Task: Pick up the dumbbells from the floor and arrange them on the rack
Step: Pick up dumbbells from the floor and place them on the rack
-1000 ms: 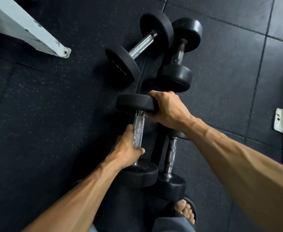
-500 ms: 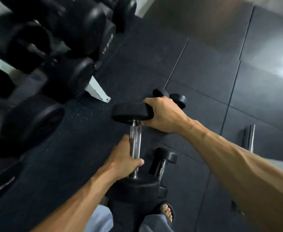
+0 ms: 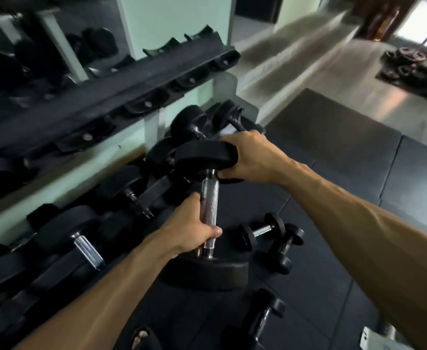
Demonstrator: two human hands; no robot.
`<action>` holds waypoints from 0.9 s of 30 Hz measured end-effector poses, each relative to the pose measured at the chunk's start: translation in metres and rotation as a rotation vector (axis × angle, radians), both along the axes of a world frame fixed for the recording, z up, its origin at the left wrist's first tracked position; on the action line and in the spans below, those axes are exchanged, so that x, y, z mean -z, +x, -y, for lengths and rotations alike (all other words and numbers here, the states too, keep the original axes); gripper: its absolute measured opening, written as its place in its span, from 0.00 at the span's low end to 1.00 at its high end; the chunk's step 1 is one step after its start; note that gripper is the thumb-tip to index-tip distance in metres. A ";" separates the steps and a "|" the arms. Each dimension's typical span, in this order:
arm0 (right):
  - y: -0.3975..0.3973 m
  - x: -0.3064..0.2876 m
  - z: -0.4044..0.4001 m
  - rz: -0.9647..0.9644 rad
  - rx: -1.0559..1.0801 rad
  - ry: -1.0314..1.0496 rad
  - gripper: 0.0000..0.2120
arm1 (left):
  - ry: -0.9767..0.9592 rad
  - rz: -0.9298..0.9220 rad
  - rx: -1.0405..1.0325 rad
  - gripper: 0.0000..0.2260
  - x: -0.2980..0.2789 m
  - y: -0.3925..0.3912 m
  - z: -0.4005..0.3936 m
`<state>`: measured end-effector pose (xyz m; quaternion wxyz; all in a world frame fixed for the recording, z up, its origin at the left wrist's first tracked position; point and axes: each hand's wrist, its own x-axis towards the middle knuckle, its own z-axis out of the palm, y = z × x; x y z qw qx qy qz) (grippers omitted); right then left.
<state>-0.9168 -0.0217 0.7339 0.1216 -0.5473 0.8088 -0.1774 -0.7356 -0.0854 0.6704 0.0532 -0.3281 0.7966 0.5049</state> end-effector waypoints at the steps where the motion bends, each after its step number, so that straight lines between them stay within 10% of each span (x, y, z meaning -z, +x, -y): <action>1: 0.006 -0.009 0.015 -0.018 -0.015 0.003 0.17 | 0.020 -0.017 -0.014 0.23 -0.007 0.005 0.013; 27: 0.011 -0.067 0.405 -0.068 -0.386 0.030 0.15 | -0.011 0.013 -0.447 0.18 -0.050 0.005 0.335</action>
